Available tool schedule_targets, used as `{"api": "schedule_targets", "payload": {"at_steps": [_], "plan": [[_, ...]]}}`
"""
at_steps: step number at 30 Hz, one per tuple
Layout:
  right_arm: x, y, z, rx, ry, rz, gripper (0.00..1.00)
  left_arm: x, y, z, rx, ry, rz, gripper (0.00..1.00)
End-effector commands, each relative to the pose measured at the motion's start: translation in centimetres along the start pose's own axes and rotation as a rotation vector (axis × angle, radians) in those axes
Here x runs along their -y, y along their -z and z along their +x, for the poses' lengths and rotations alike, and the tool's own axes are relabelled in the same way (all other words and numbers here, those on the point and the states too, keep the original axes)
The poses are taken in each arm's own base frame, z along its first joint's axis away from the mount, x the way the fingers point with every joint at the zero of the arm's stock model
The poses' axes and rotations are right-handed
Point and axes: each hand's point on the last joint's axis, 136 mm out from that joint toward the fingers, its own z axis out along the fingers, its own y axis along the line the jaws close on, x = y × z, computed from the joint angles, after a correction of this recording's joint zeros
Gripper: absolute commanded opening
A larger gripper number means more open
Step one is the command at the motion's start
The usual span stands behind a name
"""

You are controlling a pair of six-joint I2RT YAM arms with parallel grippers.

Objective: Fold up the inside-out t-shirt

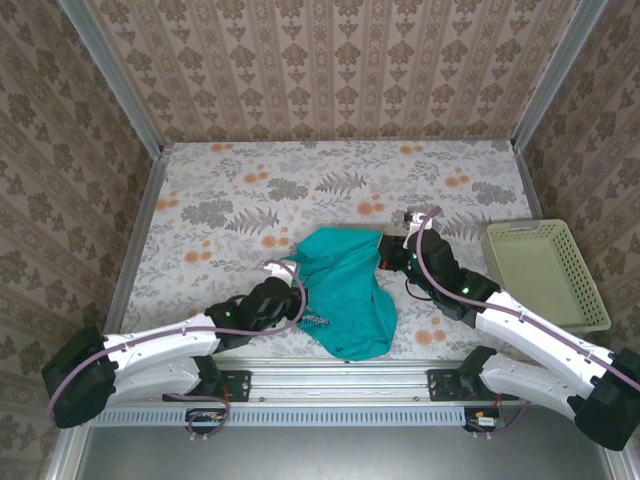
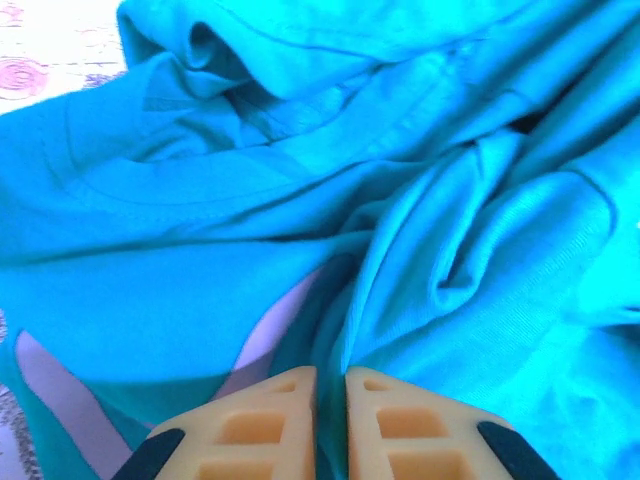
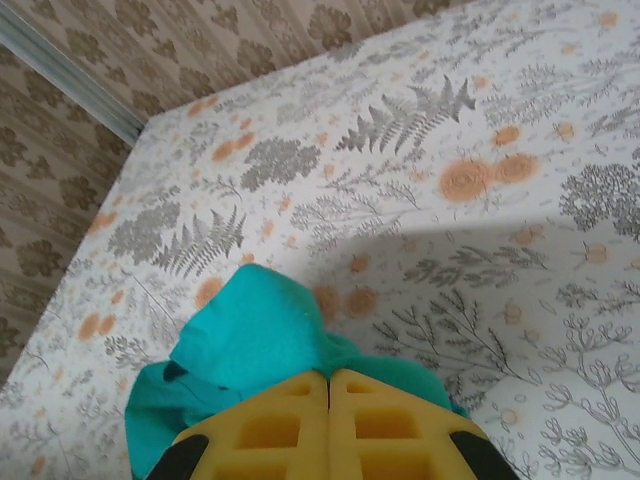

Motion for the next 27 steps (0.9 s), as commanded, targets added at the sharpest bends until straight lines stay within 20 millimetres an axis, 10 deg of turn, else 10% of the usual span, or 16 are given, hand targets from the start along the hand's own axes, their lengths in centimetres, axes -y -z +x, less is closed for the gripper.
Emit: {"api": "schedule_targets", "payload": {"at_steps": [1,7,12,17,27], "plan": [[0.8,-0.2,1.5,-0.059,0.013,0.024,0.0,2.6,0.1,-0.6,0.02,-0.064,0.11,0.15],[3.6,0.3,3.2,-0.157,0.107,0.187,0.49,6.6,-0.6,0.7,-0.064,-0.222,0.217,0.31],[1.6,0.2,4.6,-0.198,0.167,0.171,0.64,6.6,-0.8,0.7,-0.058,-0.236,0.208,0.36],[-1.5,-2.8,7.7,-0.301,0.112,0.094,0.65,6.2,-0.1,-0.5,-0.014,-0.224,0.216,0.42],[1.1,-7.3,11.6,-0.425,0.026,0.245,0.51,2.4,-0.2,-6.2,0.051,0.0,0.184,0.58]]}}
